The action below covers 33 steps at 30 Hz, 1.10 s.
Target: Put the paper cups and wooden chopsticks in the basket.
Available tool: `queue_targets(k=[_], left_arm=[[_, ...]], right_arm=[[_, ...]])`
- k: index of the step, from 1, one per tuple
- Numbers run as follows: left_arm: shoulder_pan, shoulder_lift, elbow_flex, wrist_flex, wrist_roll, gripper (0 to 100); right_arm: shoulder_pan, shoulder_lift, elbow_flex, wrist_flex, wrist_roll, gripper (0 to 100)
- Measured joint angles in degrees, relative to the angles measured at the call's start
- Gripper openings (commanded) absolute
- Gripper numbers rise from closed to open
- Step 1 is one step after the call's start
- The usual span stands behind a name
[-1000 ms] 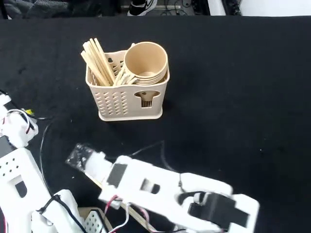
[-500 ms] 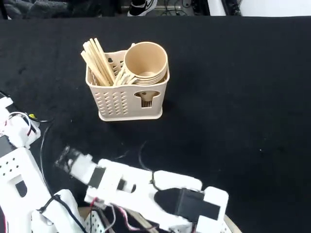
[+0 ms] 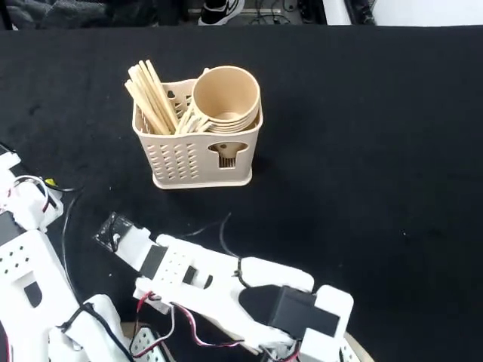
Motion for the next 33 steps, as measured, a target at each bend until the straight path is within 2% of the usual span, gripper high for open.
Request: queue_targets(k=[6,16,21,26,29,33], left_arm=[[0.00,0.00,0.18,0.00,0.00,19],[0.00,0.00,0.18,0.00,0.00,19],[0.00,0.00,0.18,0.00,0.00,19],[0.00,0.00,0.18,0.00,0.00,19],[0.00,0.00,0.18,0.00,0.00,19],[0.00,0.00,1.05,0.00,0.00,19]], right_arm=[[-1.23,-4.40,0.97,2.81,0.09,1.1],[-0.79,-28.22,8.09,5.54,0.62,1.1],[6.07,-40.35,8.09,7.82,4.40,1.1],[13.45,-52.48,6.24,7.74,11.43,1.1],[16.09,-59.87,2.90,4.84,14.51,1.1],[16.35,-67.43,1.67,-6.24,17.85,1.1]])
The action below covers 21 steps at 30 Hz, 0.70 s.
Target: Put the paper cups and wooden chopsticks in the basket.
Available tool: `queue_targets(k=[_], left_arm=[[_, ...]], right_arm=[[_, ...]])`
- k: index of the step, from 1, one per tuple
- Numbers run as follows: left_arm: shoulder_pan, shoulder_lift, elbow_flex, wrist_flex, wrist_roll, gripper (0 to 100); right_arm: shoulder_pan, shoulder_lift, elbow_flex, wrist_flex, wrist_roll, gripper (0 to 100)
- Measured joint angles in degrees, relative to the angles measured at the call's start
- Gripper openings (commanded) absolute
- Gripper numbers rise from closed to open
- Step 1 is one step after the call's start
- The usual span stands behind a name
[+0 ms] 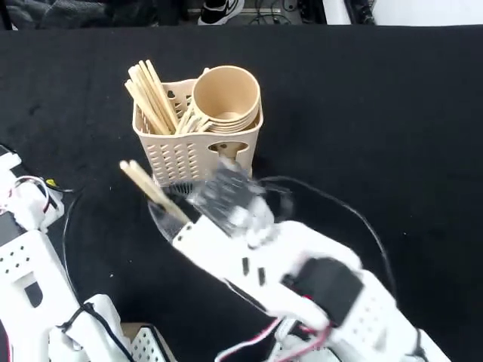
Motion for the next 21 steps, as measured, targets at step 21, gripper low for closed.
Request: queue_targets(k=[21], left_arm=[[13.19,-54.15,30.95,-6.95,-0.35,19]], right_arm=[[12.84,11.52,3.87,-60.40,4.84,1.1]])
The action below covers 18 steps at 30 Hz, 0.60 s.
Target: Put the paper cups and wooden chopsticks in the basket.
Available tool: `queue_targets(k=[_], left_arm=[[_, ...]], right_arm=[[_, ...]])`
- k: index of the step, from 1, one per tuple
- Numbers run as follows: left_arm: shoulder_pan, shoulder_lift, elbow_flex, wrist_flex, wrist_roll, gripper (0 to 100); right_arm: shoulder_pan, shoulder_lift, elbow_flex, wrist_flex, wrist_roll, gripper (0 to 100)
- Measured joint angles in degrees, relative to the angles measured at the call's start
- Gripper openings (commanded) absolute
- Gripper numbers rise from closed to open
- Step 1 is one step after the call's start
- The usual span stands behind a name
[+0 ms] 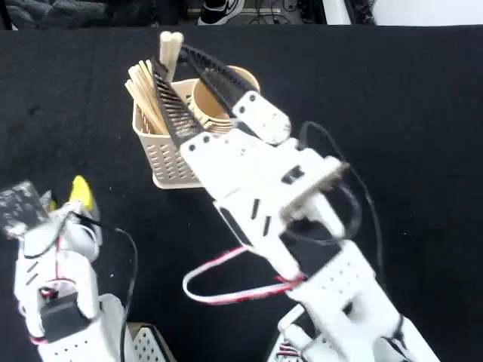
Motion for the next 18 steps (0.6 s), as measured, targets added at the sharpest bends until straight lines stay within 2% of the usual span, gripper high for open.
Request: queue_targets(k=[6,13,18], left_arm=[[3.16,0.18,3.78,-3.08,0.00,19],[3.16,-1.41,8.18,-3.16,0.00,19],[3.60,-1.41,13.63,-3.16,0.00,20]], right_arm=[[1.67,4.75,10.73,-13.45,0.09,1.1],[2.99,10.11,20.22,-22.42,0.09,1.1],[5.45,12.04,22.07,-24.62,0.09,1.1]])
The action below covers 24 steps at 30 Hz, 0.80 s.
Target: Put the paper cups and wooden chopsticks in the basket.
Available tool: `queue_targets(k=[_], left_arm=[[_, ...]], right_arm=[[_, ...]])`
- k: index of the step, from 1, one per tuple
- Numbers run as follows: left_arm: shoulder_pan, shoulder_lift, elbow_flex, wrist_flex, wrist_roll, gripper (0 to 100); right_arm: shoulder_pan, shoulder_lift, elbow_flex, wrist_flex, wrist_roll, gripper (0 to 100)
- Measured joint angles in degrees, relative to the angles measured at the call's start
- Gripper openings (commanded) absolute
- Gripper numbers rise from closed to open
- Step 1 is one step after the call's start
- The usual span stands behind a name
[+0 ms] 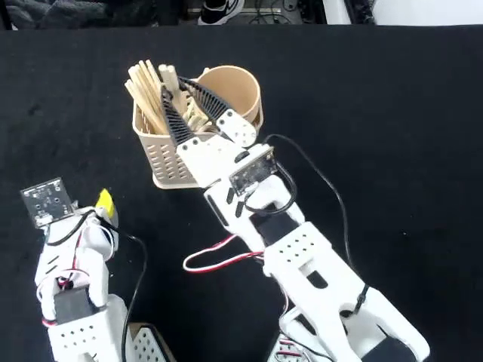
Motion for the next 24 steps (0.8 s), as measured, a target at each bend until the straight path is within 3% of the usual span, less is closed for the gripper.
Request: queue_targets(k=[3,9,14,18,24], left_arm=[[0.00,0.00,1.76,0.00,0.00,20],[0.00,0.00,3.34,0.00,-2.64,20],[3.08,0.00,3.60,0.00,-6.42,20],[4.84,0.00,3.87,0.00,-8.62,20],[5.10,0.00,3.87,0.00,-8.88,19]], right_arm=[[0.18,0.00,0.53,-0.09,0.00,5.9],[0.18,0.00,0.26,4.92,0.00,38.4],[0.18,0.00,-2.81,10.20,0.00,39.9],[-0.35,-2.20,-3.34,11.43,0.00,32.7],[-1.32,-17.49,-3.34,22.15,0.00,0.5]])
